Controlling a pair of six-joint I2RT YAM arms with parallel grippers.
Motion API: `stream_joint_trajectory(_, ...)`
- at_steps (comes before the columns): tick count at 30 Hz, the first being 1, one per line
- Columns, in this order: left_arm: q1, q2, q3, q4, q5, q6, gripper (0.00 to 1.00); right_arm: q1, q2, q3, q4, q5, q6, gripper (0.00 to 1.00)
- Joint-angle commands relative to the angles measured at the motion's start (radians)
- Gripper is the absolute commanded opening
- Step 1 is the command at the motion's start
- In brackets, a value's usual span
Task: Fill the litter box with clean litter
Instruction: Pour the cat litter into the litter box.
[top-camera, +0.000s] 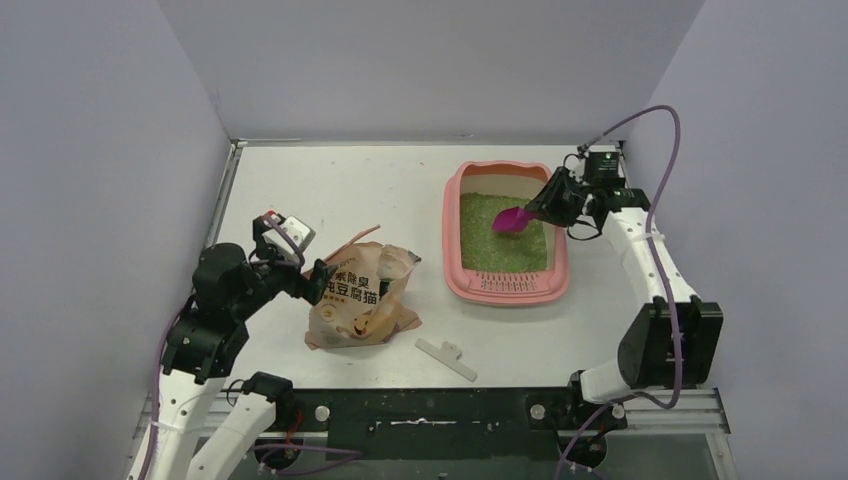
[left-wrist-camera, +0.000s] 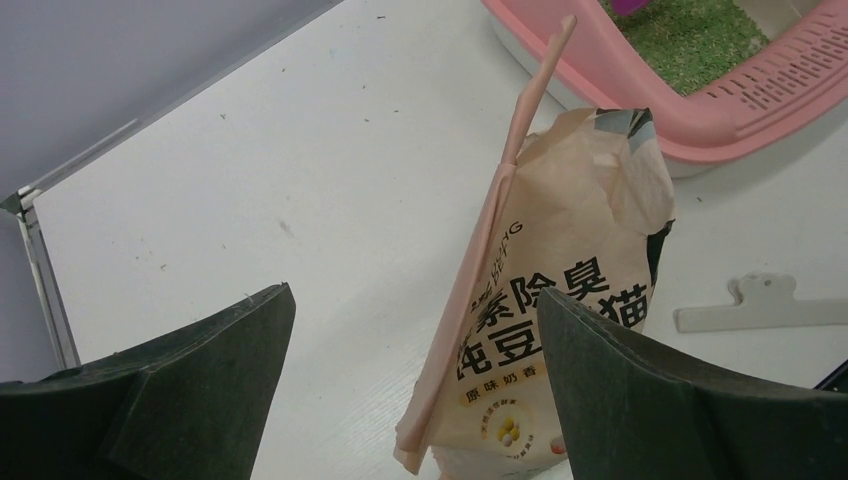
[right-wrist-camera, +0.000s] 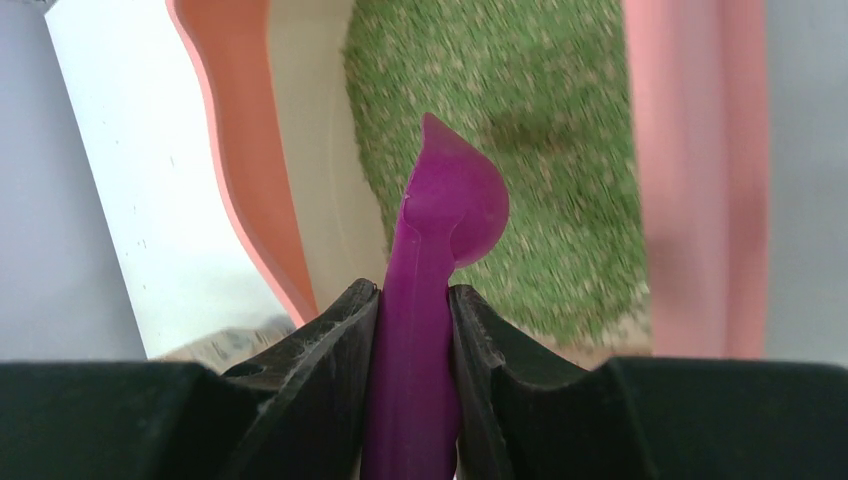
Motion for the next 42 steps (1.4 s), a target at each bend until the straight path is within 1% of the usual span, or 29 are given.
stream_joint_trajectory(1, -0.002, -0.041, 0.037, 0.002, -0.004, -0.008, 0.9, 0.079, 0.138, 0.148, 0.208, 0.074, 0.043, 0.0)
stream_joint_trajectory(4, -0.001, -0.053, 0.048, -0.016, -0.018, -0.003, 0.9, 0.12, 0.243, 0.233, 0.222, 0.095, 0.046, 0.0)
stream_joint_trajectory(8, -0.002, -0.056, 0.052, -0.03, -0.028, -0.001, 0.9, 0.166, 0.344, 0.286, 0.254, 0.126, 0.053, 0.0)
stream_joint_trajectory(11, -0.002, -0.048, 0.055, -0.029, -0.028, 0.0, 0.9, 0.184, 0.401, 0.318, 0.239, 0.152, 0.029, 0.0)
stream_joint_trajectory(13, -0.001, -0.042, 0.06, -0.032, -0.028, 0.003, 0.9, 0.186, 0.412, 0.327, 0.215, 0.202, 0.002, 0.0)
stream_joint_trajectory(17, -0.002, -0.039, 0.064, -0.036, -0.031, 0.01, 0.9, 0.182, 0.38, 0.329, 0.18, 0.299, -0.066, 0.0)
stream_joint_trajectory(23, -0.001, -0.027, 0.054, -0.018, -0.019, 0.002, 0.9, 0.181, 0.36, 0.382, 0.072, 0.425, -0.173, 0.0)
stream_joint_trajectory(28, -0.002, -0.022, 0.056, -0.015, -0.017, 0.002, 0.9, 0.186, 0.33, 0.411, -0.006, 0.552, -0.211, 0.0)
stream_joint_trajectory(36, -0.001, -0.011, 0.051, -0.003, -0.001, -0.01, 0.9, 0.206, 0.235, 0.427, -0.09, 0.644, -0.25, 0.0)
stream_joint_trajectory(42, -0.001, 0.002, 0.053, 0.006, 0.018, -0.019, 0.9, 0.214, 0.155, 0.384, -0.112, 0.58, -0.236, 0.0)
